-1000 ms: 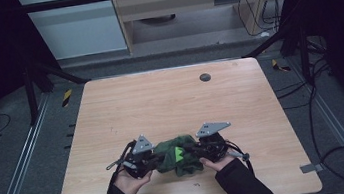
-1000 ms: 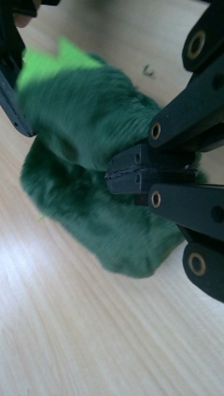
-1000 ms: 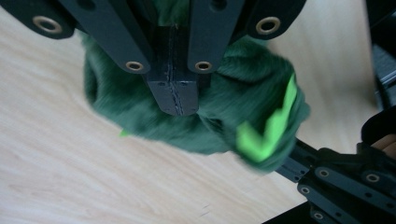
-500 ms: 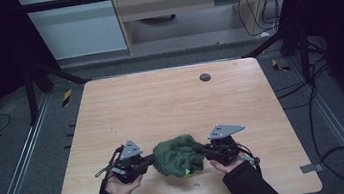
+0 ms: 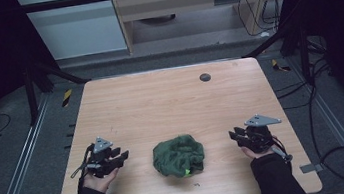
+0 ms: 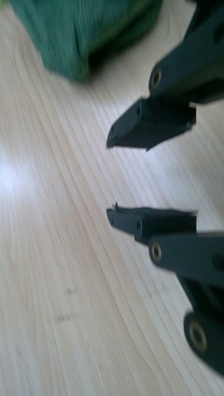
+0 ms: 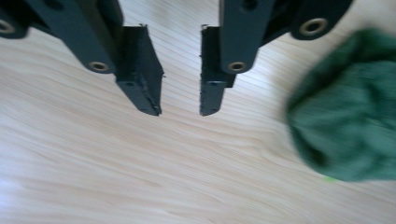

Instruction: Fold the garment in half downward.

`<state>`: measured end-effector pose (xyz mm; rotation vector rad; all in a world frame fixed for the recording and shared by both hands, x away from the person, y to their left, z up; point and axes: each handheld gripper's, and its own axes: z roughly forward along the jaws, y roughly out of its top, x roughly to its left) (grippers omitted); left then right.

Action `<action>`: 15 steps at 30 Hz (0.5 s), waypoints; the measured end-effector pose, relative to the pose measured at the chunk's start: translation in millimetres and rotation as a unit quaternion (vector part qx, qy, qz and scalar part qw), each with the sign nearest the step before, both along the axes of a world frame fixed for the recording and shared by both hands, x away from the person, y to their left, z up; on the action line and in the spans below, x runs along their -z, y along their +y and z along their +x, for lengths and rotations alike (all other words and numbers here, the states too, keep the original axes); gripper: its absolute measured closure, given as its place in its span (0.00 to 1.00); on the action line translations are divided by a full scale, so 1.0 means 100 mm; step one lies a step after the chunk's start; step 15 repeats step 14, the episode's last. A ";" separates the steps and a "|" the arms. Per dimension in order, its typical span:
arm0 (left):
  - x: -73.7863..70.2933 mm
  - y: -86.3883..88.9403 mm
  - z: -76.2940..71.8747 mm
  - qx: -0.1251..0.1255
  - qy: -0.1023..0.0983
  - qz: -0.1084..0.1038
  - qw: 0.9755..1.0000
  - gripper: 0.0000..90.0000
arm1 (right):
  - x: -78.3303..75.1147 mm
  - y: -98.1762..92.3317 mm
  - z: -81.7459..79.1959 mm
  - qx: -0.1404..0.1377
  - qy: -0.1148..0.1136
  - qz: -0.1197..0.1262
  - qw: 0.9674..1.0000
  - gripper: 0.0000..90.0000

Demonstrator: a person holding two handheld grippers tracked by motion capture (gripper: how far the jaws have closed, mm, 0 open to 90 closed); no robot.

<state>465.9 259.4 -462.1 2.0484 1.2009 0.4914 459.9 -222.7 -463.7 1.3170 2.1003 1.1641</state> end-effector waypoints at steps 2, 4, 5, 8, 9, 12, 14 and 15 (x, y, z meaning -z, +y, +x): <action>0.02 0.03 0.02 -0.006 -0.001 0.007 1.000 0.57 | 0.05 -0.09 0.03 0.018 0.002 -0.008 1.000 0.67; 0.05 0.08 0.05 -0.019 -0.003 0.014 1.000 0.49 | 0.07 -0.13 0.05 0.023 0.005 -0.011 1.000 0.63; 0.06 0.11 0.07 -0.028 -0.003 0.018 0.999 0.49 | 0.09 -0.17 0.06 0.028 0.002 -0.018 0.999 0.59; 0.11 0.24 0.12 -0.041 -0.005 0.037 0.998 0.40 | 0.14 -0.28 0.09 0.042 0.006 -0.034 0.999 0.46; 0.11 0.28 0.13 -0.043 -0.006 0.034 0.998 0.38 | 0.14 -0.30 0.10 0.046 0.004 -0.035 0.998 0.42; 0.11 0.34 0.15 -0.048 -0.009 0.025 0.998 0.33 | 0.14 -0.35 0.10 0.055 0.005 -0.029 0.998 0.36; 0.11 0.39 0.15 -0.052 -0.016 0.025 0.998 0.28 | 0.14 -0.39 0.11 0.061 0.003 -0.026 0.998 0.32; 0.11 0.39 0.15 -0.052 -0.016 0.025 0.998 0.28 | 0.14 -0.39 0.11 0.061 0.003 -0.026 0.998 0.32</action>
